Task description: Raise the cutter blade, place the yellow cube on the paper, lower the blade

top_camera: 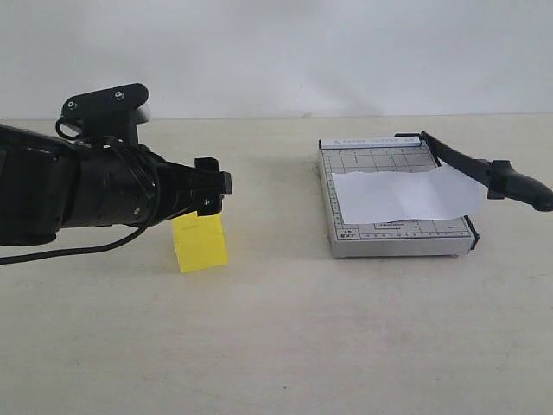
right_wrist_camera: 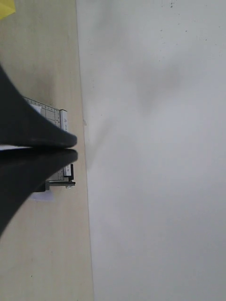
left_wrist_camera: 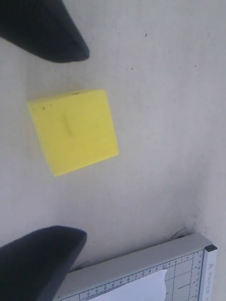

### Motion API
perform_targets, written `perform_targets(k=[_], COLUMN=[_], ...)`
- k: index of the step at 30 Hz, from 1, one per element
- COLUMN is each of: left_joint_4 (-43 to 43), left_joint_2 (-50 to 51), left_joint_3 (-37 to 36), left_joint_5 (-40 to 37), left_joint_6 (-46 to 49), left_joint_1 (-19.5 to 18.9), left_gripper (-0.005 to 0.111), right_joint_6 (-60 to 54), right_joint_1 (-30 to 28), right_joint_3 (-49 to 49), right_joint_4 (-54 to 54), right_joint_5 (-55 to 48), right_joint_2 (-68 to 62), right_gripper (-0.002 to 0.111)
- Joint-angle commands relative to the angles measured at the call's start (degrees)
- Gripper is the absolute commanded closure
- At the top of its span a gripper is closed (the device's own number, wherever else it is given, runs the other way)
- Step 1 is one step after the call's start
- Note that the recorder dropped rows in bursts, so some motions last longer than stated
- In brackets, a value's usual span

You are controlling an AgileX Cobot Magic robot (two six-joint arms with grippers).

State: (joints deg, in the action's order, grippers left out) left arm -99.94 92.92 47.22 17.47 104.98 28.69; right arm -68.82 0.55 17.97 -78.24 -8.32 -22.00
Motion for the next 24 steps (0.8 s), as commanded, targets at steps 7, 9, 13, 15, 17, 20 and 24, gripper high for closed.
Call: perform_targets(k=[7,9,13,15,17,20,24], left_joint_4=[0.0,0.0,0.0,0.0,0.0,0.0,0.0], left_joint_2=[3.2,4.6,6.9,7.7,8.4,8.8,8.9], left_joint_3=[-0.9,-0.9,-0.1,0.4,1.6,3.2,4.9], left_joint_5=[-1.2,-1.3,-2.7,-2.9,-2.9,-3.1,-2.8], left_joint_6=[0.4,-1.0,-2.0,-2.0,-2.0,-1.9,-1.9], left_joint_1=[-0.2,-0.2,-0.2,-0.2,-0.2,-0.2,-0.2], left_gripper=[0.018,0.018,0.018,0.018,0.018,0.018,0.018], right_joint_6=[-0.2,-0.2,-0.2,-0.2,-0.2,-0.2,-0.2], right_joint_1=[0.1,0.1,0.1,0.1,0.1,0.1,0.1], right_joint_3=[-0.1,-0.1,-0.1,-0.1,-0.1,-0.1,-0.1], right_joint_4=[0.1,0.1,0.1,0.1,0.1,0.1,0.1], right_joint_5=[0.3,0.3,0.3,0.3,0.3,0.3,0.3], right_joint_2=[0.1,0.1,0.1,0.1,0.1,0.1,0.1], right_gripper=[0.109,0.109,0.109,0.109,0.109,0.109,0.109])
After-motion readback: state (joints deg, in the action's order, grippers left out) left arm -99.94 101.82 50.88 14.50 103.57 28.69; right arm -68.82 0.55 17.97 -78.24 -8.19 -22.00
